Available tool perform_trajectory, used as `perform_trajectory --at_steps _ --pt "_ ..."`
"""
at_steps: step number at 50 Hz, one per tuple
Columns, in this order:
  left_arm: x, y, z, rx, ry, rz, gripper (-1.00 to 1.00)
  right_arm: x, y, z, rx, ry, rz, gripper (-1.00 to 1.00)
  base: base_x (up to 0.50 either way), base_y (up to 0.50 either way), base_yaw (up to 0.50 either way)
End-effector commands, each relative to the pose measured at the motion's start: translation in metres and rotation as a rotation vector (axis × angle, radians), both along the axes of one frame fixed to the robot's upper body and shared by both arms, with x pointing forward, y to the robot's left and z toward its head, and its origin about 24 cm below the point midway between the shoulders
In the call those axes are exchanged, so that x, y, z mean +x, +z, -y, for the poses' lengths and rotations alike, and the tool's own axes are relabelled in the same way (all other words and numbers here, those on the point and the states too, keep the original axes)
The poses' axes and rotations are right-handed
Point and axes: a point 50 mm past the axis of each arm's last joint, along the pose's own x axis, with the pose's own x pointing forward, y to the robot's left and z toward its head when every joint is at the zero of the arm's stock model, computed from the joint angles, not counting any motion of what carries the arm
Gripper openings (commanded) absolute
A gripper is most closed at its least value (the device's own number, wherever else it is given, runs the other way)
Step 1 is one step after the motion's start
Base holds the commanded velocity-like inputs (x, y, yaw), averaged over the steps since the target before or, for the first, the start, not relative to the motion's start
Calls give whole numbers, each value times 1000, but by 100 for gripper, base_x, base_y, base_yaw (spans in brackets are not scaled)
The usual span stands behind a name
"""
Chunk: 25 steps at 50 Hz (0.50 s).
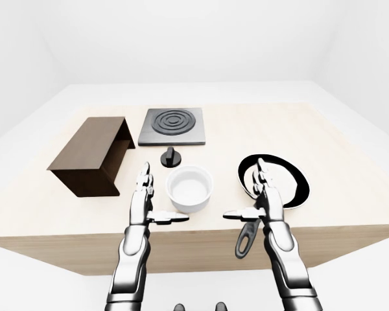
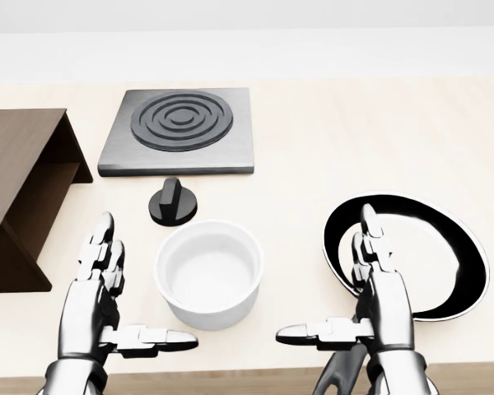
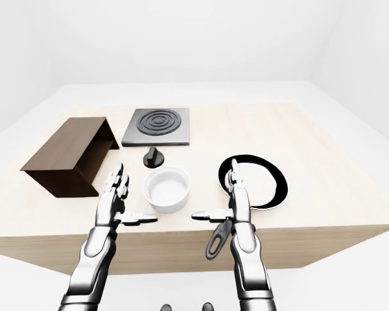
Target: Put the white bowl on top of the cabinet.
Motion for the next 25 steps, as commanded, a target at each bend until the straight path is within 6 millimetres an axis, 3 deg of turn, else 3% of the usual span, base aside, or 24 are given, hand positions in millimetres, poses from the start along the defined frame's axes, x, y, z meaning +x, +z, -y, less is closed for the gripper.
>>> perform_trajectory --at_steps 1,6,25 --pt "-1 -4 -3 12 -9 11 100 -10 5 9 -18 -56 61 100 0 0 0" --pt "-1 -3 -4 3 -11 14 100 -15 0 5 16 21 43 100 0 0 0" --pt "3 -10 -3 20 -19 -8 100 -14 -8 3 -32 -1 7 100 0 0 0"
